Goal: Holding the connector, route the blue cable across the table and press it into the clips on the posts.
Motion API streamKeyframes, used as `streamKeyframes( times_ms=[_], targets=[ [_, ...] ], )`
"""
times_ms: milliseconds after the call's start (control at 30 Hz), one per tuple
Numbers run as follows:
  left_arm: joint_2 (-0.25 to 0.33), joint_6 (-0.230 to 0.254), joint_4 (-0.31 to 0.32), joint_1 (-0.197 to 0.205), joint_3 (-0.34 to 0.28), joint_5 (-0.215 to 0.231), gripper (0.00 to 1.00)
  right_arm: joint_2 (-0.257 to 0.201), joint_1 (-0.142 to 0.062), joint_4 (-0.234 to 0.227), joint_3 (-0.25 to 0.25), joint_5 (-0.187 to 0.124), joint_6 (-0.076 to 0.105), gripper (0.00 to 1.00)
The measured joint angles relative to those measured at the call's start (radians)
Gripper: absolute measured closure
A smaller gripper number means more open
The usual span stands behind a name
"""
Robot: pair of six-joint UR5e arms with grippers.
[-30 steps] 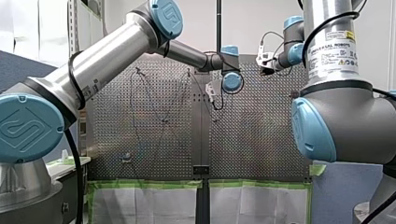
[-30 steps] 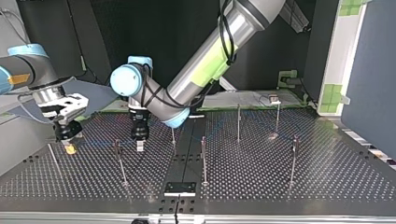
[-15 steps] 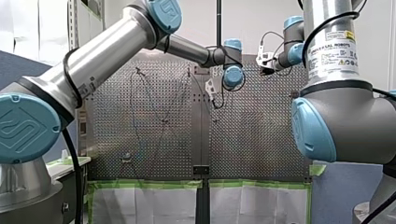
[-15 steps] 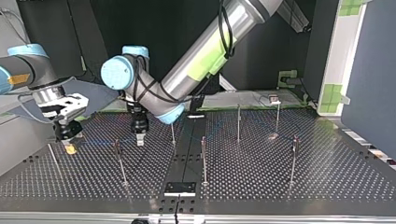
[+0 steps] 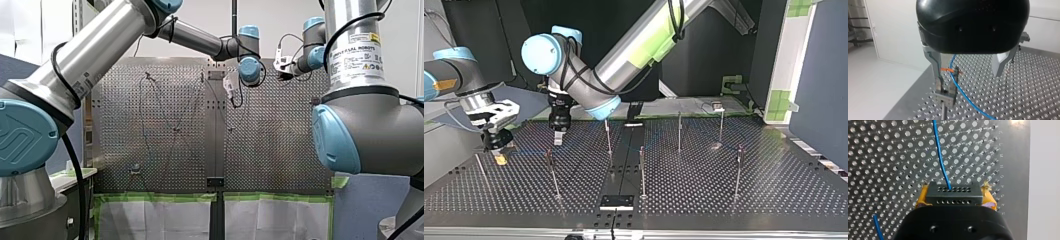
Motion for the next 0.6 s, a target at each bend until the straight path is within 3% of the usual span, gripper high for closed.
streamKeyframes(
  times_ms=[600],
  targets=[
    [0.144, 0.07, 0.082, -0.015, -0.144, -0.009, 0.0, 0.0, 0.01, 0.002, 0.0, 0.002, -0.001, 1.0]
  ],
)
